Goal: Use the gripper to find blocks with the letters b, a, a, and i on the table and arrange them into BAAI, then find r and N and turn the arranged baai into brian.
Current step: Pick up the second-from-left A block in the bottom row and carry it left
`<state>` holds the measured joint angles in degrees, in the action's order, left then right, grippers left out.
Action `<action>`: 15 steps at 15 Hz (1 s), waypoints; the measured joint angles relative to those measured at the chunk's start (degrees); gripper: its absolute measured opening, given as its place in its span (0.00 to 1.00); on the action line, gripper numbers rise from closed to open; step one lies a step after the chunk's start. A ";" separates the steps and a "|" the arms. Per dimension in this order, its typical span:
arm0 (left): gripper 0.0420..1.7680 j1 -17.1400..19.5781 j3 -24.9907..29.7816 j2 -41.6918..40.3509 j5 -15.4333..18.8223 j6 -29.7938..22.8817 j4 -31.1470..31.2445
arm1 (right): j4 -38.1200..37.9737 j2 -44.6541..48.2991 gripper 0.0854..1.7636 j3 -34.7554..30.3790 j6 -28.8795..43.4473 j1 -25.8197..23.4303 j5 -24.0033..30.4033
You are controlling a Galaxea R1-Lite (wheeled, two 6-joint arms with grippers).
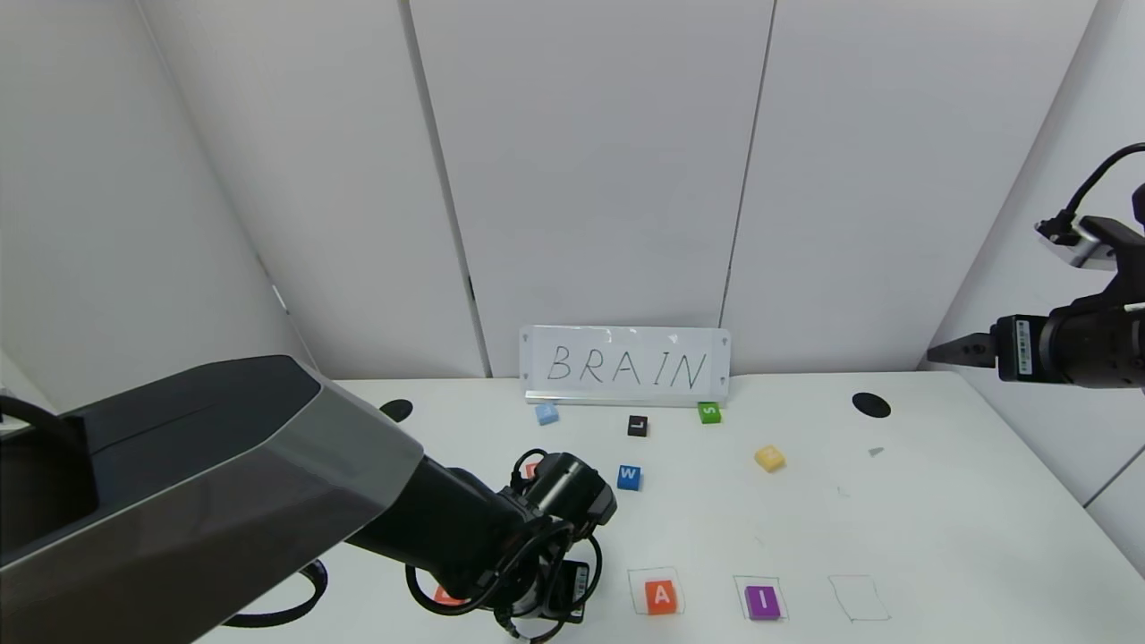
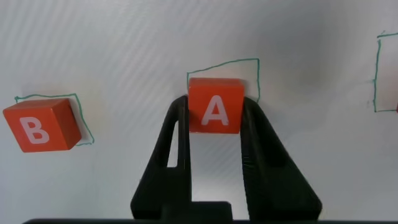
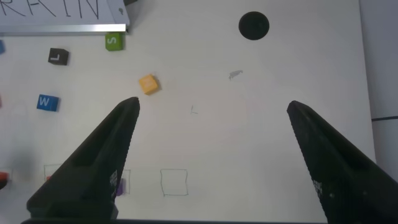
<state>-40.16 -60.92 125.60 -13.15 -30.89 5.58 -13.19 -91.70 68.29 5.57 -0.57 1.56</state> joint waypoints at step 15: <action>0.28 1.90 0.52 -5.92 0.02 0.49 0.93 | -0.02 -0.02 0.97 0.00 0.01 -0.05 -0.01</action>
<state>-38.25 -60.39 119.68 -13.13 -30.40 6.51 -13.21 -91.72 68.29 5.58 -0.62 1.55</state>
